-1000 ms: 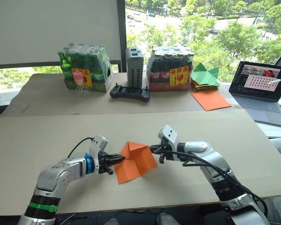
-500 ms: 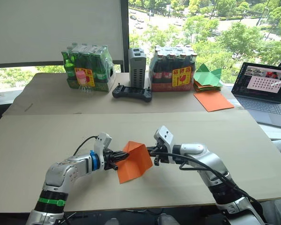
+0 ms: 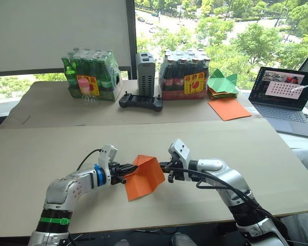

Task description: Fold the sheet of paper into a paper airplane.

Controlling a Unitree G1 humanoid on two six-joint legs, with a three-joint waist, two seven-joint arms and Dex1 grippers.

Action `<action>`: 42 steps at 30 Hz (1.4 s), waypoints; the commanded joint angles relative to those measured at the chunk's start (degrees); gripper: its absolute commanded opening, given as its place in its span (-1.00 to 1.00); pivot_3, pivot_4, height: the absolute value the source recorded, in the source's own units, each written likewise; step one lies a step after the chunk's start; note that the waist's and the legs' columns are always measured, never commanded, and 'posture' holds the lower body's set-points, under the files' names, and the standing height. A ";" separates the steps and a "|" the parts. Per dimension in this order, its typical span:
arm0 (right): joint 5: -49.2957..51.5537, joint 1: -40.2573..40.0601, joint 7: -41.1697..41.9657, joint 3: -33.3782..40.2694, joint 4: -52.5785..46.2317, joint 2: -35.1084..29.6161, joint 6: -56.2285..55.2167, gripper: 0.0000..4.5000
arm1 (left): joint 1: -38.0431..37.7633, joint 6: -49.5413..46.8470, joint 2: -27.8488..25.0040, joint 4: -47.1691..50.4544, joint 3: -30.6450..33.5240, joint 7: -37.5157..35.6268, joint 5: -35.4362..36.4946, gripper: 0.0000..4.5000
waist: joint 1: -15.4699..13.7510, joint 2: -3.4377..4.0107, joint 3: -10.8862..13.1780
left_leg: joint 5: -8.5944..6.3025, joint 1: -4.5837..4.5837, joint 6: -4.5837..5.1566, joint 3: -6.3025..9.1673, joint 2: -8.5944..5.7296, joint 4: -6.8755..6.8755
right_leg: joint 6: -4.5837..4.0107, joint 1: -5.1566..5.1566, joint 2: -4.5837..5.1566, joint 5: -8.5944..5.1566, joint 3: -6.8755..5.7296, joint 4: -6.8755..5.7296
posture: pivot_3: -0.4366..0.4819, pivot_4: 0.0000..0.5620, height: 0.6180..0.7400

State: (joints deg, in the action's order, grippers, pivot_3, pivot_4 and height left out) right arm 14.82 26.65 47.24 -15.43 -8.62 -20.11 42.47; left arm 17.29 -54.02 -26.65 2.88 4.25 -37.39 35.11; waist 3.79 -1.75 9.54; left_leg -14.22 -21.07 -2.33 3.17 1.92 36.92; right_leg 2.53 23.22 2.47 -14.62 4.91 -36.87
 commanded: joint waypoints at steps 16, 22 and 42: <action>1.96 1.42 -0.07 -1.13 -4.35 1.67 1.71 -1.00 | -2.11 -1.93 1.64 -4.37 2.66 7.87 -3.05 -0.69 | 0.18 0.00 0.00 | 0.01 0.03 0.01 0.01 -0.01 0.00 | 0.00 -0.01 -0.01 0.00 0.01 -0.03 | -0.05 -0.47 1.00; 2.50 1.48 -0.57 -1.83 -5.13 2.80 2.41 -1.00 | -2.45 -2.17 1.92 -3.91 2.65 8.27 -2.93 -0.69 | 0.21 0.01 -0.01 | 0.01 0.04 0.01 0.01 0.00 0.00 | 0.00 -0.01 -0.01 0.00 0.01 -0.04 | -0.05 -0.47 1.00; 2.61 2.35 -3.64 -4.15 -3.73 6.10 2.10 -1.00 | -5.27 -0.32 -1.07 0.04 -4.09 5.21 -4.96 -0.69 | 0.26 0.02 -0.01 | 0.01 0.03 0.00 0.01 0.01 -0.01 | 0.00 0.00 -0.01 0.00 0.01 -0.01 | -0.05 -0.47 1.00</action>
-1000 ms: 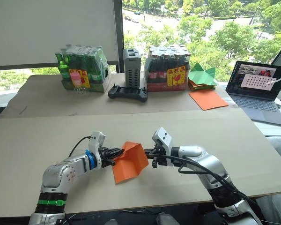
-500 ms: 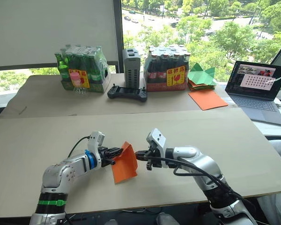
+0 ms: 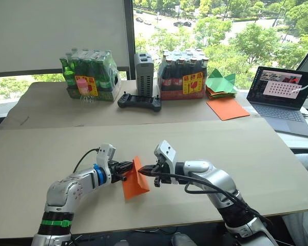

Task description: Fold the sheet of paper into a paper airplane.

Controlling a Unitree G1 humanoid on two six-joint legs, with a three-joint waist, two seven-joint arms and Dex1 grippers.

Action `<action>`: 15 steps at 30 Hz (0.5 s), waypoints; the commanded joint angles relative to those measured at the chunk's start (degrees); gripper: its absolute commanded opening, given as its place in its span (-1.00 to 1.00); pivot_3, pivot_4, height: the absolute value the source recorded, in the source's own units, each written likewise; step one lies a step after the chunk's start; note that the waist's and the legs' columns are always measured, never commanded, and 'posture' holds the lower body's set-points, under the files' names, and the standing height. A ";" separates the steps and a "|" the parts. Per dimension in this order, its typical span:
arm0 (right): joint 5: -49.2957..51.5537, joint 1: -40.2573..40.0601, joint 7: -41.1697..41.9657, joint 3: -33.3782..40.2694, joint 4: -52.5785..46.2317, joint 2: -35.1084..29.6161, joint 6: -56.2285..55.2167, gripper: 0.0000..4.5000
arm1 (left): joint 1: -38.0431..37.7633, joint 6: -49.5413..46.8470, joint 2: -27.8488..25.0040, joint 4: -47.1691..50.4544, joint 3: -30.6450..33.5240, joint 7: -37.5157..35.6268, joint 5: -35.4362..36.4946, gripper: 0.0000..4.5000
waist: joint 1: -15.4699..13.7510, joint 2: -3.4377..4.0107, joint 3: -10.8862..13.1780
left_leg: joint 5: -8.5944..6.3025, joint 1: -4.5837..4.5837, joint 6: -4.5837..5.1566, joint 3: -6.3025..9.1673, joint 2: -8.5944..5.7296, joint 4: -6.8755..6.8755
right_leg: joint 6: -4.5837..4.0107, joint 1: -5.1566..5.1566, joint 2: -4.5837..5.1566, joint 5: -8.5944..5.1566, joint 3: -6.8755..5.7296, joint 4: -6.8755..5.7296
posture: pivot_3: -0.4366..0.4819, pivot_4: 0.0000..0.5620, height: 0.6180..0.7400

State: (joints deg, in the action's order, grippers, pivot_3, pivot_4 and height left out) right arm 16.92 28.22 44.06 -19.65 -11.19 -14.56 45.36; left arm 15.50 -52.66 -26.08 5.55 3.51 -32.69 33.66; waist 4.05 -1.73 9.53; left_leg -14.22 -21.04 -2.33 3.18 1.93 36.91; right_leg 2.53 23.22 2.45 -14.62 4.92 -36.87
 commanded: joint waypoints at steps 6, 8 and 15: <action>0.51 0.72 -1.35 -0.05 -0.87 1.12 -1.01 -1.00 | -4.75 -0.55 -3.08 -1.57 -5.04 -0.70 -4.21 -0.69 | -0.03 0.00 0.00 | 0.00 -0.02 0.00 -0.01 0.00 -0.01 | 0.00 0.00 0.01 0.00 0.00 0.05 | -0.05 -0.47 1.00; 0.52 0.72 -1.51 -0.08 -0.75 1.29 -1.09 -1.00 | -4.81 -0.37 -3.11 -1.59 -5.07 -0.80 -4.29 -0.69 | -0.04 0.01 -0.01 | 0.00 -0.02 0.00 -0.01 -0.01 -0.01 | -0.01 0.00 0.01 0.00 0.00 0.06 | -0.05 -0.47 1.00; 0.11 0.55 -1.97 -0.65 0.29 1.83 -1.91 -1.00 | -4.45 -0.55 -2.37 -0.22 -5.64 -0.96 -4.45 -0.69 | -0.06 0.01 0.00 | 0.00 -0.03 0.00 -0.01 0.00 -0.01 | 0.01 0.00 0.01 -0.01 0.00 0.07 | -0.05 -0.47 1.00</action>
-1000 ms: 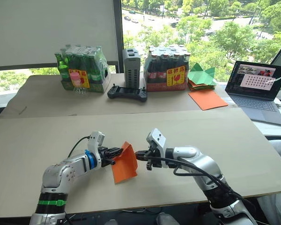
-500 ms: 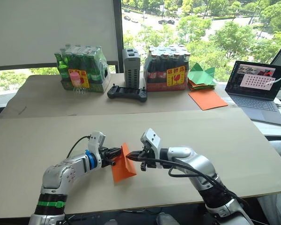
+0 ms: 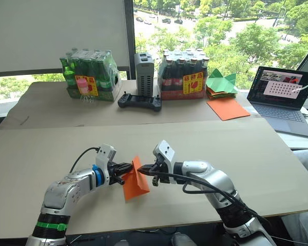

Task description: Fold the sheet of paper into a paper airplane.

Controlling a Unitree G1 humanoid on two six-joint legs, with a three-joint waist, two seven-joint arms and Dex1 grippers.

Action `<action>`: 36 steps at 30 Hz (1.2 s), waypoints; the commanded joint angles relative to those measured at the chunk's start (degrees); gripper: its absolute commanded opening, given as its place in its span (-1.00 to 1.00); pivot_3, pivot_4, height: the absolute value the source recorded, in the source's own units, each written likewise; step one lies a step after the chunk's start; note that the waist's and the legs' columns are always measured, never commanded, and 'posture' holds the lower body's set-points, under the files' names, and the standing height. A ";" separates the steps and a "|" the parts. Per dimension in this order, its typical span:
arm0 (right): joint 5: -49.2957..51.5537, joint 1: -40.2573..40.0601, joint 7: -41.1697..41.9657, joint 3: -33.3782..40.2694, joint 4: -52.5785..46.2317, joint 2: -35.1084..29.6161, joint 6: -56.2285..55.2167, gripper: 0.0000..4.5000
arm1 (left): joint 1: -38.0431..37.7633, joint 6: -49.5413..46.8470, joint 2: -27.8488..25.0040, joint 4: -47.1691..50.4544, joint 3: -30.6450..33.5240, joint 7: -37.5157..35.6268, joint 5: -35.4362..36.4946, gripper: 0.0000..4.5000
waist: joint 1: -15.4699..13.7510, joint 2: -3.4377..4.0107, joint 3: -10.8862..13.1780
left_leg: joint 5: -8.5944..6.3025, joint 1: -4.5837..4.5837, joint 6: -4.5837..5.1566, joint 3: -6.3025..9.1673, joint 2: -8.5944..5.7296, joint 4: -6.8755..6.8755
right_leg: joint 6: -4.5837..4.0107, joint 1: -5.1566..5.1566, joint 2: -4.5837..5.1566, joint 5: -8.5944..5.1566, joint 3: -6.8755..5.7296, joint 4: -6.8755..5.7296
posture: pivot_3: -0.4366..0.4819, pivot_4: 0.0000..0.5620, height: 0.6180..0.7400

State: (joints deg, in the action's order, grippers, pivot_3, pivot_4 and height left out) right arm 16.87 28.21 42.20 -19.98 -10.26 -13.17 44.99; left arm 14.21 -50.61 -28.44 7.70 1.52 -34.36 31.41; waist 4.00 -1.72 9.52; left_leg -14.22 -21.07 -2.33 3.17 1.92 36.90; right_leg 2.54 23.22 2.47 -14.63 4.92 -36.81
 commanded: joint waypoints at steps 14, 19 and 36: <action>-0.27 0.45 -0.57 -0.85 0.72 0.85 -2.64 -1.00 | -3.86 -2.72 -1.78 2.47 -6.75 -1.76 -2.34 -0.69 | -0.24 0.00 0.00 | -0.01 -0.06 -0.01 -0.01 -0.02 -0.01 | -0.03 0.01 0.04 0.02 0.00 0.06 | -0.05 -0.47 1.00; -0.28 0.50 -0.89 -0.84 1.01 1.00 -2.93 -1.00 | -4.17 -2.39 -1.88 1.95 -6.66 -1.94 -2.53 -0.69 | -0.23 0.00 0.00 | -0.01 -0.06 -0.01 0.00 -0.01 -0.01 | -0.03 0.01 0.03 0.02 0.00 0.06 | -0.05 -0.47 1.00; -2.48 1.73 -4.46 0.03 8.02 5.16 -6.18 -1.00 | -7.91 0.79 -4.36 -0.57 -4.90 -2.30 -5.00 -0.69 | 0.23 0.05 -0.05 | -0.01 0.01 -0.01 -0.01 0.02 0.00 | -0.03 0.00 0.00 0.01 0.00 0.00 | -0.05 -0.47 1.00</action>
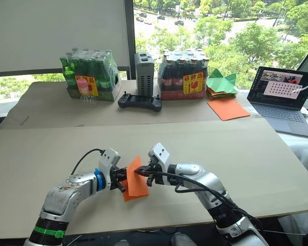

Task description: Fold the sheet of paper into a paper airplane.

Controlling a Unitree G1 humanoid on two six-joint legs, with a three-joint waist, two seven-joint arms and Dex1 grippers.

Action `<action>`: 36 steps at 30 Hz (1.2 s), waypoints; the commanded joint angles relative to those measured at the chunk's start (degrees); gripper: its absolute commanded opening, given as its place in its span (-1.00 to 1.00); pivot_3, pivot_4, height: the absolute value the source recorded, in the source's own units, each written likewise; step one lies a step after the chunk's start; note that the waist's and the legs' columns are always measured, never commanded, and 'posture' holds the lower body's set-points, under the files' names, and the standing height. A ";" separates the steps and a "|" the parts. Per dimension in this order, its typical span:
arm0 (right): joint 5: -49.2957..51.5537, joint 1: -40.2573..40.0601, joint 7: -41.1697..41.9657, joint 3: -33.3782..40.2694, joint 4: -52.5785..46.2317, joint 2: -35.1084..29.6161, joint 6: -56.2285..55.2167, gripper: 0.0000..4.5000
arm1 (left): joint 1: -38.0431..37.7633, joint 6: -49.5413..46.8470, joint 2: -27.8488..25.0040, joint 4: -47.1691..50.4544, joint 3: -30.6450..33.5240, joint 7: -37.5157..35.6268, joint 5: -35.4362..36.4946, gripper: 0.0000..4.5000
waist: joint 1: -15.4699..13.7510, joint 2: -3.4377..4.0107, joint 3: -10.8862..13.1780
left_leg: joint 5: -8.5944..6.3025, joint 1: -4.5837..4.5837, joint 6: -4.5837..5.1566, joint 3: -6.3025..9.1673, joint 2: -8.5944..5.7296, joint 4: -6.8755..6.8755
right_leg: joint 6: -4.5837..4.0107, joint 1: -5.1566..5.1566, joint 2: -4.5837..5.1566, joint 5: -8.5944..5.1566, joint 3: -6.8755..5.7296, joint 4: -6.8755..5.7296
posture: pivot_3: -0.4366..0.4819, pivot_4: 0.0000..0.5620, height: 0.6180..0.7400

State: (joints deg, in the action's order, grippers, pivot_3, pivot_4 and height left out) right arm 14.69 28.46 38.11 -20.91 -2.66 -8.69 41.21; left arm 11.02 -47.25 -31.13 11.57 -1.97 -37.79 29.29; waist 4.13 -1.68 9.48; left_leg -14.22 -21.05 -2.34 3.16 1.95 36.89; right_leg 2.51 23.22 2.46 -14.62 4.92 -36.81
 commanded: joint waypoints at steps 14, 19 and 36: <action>-3.20 3.56 3.91 -3.23 6.05 1.71 -7.96 -1.00 | -13.34 -2.07 -2.66 -1.44 4.19 3.24 -3.10 -0.69 | 1.59 0.23 -0.14 | 0.00 0.32 0.00 -0.07 0.03 -0.07 | 0.02 -0.11 -0.09 -0.05 0.15 -0.17 | -0.05 -0.47 1.00; -5.20 3.99 3.73 -4.25 9.28 2.30 -10.04 -1.00 | -14.23 -2.65 -2.22 -0.24 5.35 3.90 -2.57 -0.69 | 1.68 0.26 -0.17 | 0.00 0.60 0.00 -0.16 0.03 -0.20 | 0.01 -0.22 -0.15 -0.09 0.33 -0.17 | -0.05 -0.47 1.00; -11.53 3.73 1.89 -5.15 16.02 2.21 -13.26 -1.00 | -9.59 -3.50 -5.28 -6.27 18.22 3.02 4.03 -0.69 | 1.87 0.27 -0.16 | 0.00 0.68 0.00 -0.11 0.08 -0.23 | -0.03 -0.15 -0.38 -0.09 0.48 -0.21 | -0.05 -0.47 1.00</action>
State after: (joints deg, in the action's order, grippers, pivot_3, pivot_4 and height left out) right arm 4.82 32.78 40.62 -26.00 12.02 -5.52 27.53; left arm 2.10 -48.95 -35.32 10.17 13.92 -37.62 35.27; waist 6.00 -1.41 9.32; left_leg -14.23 -20.37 -2.33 3.04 2.02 36.67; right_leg 2.49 23.07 2.08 -14.71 5.41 -37.02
